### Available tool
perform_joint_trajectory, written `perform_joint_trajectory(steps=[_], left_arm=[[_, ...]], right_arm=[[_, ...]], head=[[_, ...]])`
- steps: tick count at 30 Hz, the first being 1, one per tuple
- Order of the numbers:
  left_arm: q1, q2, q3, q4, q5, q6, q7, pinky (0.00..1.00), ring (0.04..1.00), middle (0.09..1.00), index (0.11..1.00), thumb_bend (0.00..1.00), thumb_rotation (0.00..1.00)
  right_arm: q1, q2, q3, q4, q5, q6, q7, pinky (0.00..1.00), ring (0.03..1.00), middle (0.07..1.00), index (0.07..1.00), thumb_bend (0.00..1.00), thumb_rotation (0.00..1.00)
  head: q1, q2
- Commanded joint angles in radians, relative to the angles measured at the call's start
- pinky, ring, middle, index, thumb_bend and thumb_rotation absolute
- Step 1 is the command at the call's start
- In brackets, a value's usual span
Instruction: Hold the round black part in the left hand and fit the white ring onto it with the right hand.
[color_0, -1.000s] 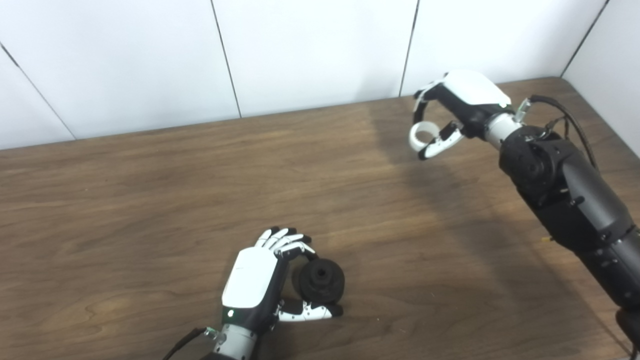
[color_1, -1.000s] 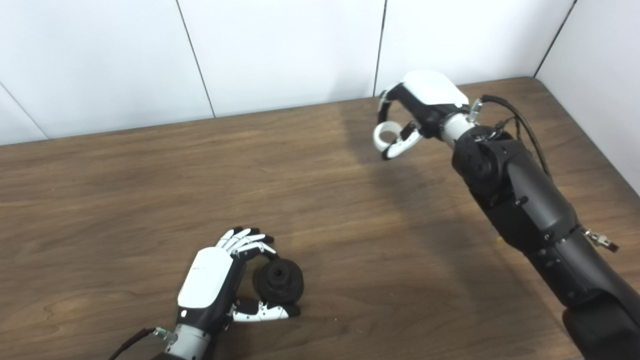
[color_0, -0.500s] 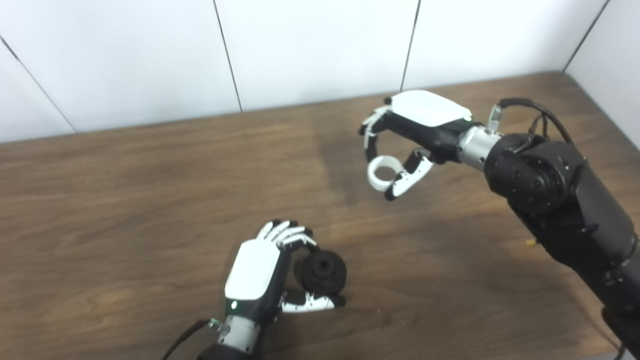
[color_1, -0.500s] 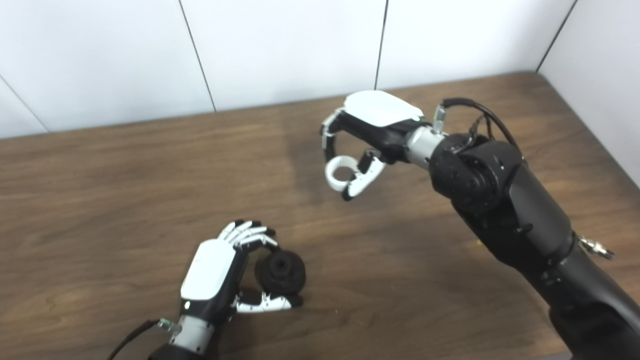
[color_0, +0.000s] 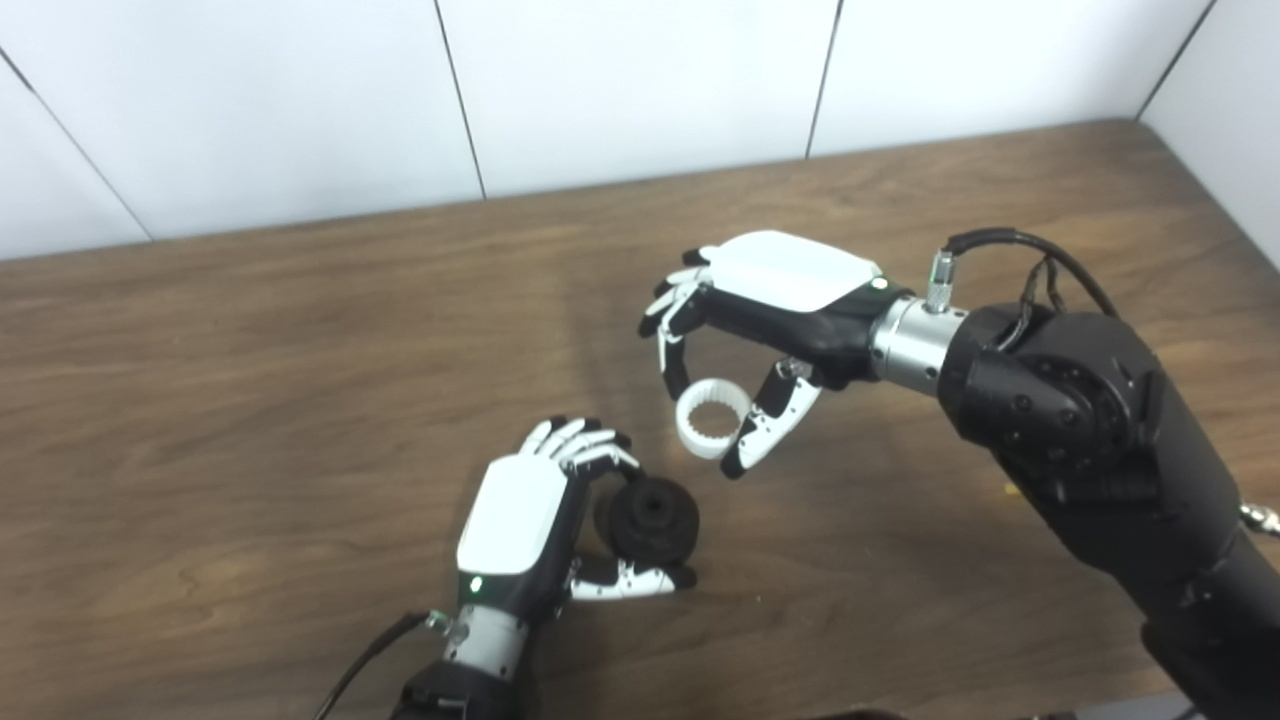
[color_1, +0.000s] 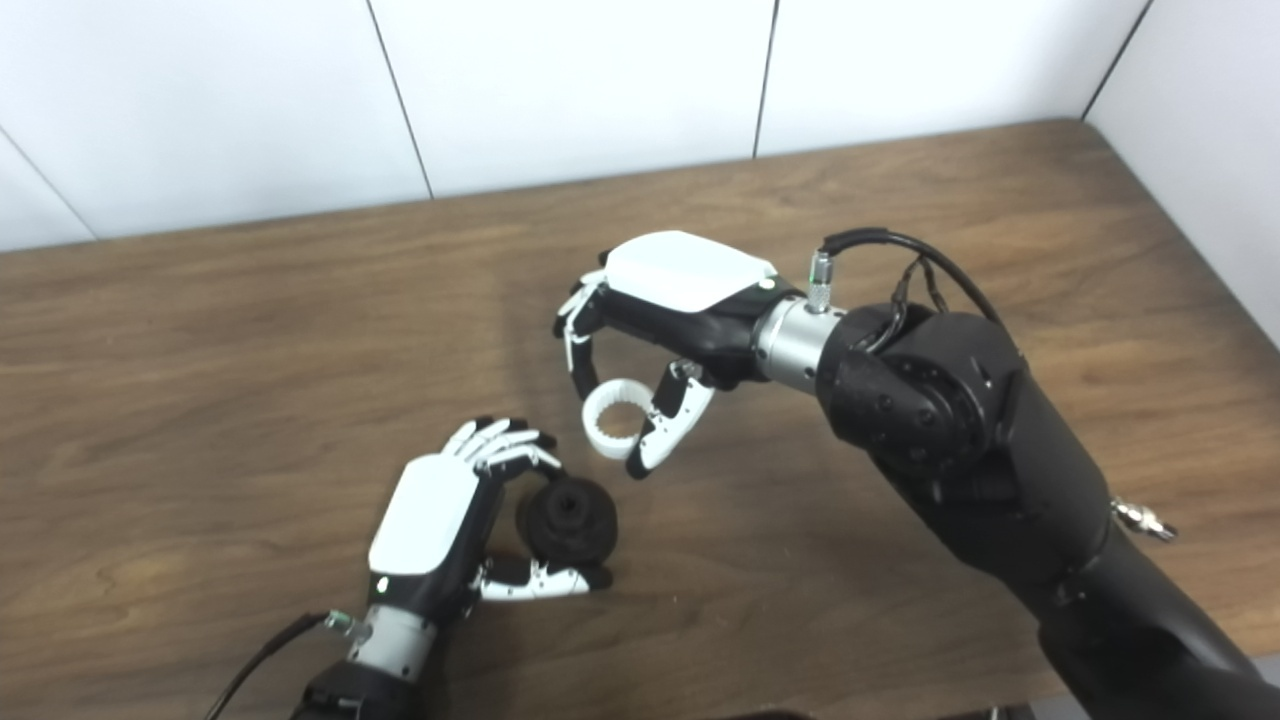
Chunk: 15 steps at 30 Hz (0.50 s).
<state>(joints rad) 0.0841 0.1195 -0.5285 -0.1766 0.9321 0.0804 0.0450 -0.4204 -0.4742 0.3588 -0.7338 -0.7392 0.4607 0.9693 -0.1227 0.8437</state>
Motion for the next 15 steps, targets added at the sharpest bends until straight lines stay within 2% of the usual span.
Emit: perform_joint_trajectory(steps=[1, 15], left_arm=[[0.023, 0.004, -0.025, 0.037, 0.010, 0.034, -0.086, 0.93, 0.851, 0.763, 0.484, 0.52, 0.05], [0.022, -0.007, -0.027, 0.029, 0.013, 0.044, -0.095, 0.93, 0.854, 0.766, 0.484, 0.52, 0.05]], right_arm=[[-0.008, 0.011, -0.003, -0.032, -0.014, -0.003, -0.005, 1.00, 0.923, 0.832, 0.484, 0.52, 0.14], [0.080, 0.101, 0.033, 0.024, -0.052, -0.086, -0.070, 1.00, 0.934, 0.853, 0.483, 0.52, 0.14]], head=[[0.001, 0.003], [0.009, 0.009]])
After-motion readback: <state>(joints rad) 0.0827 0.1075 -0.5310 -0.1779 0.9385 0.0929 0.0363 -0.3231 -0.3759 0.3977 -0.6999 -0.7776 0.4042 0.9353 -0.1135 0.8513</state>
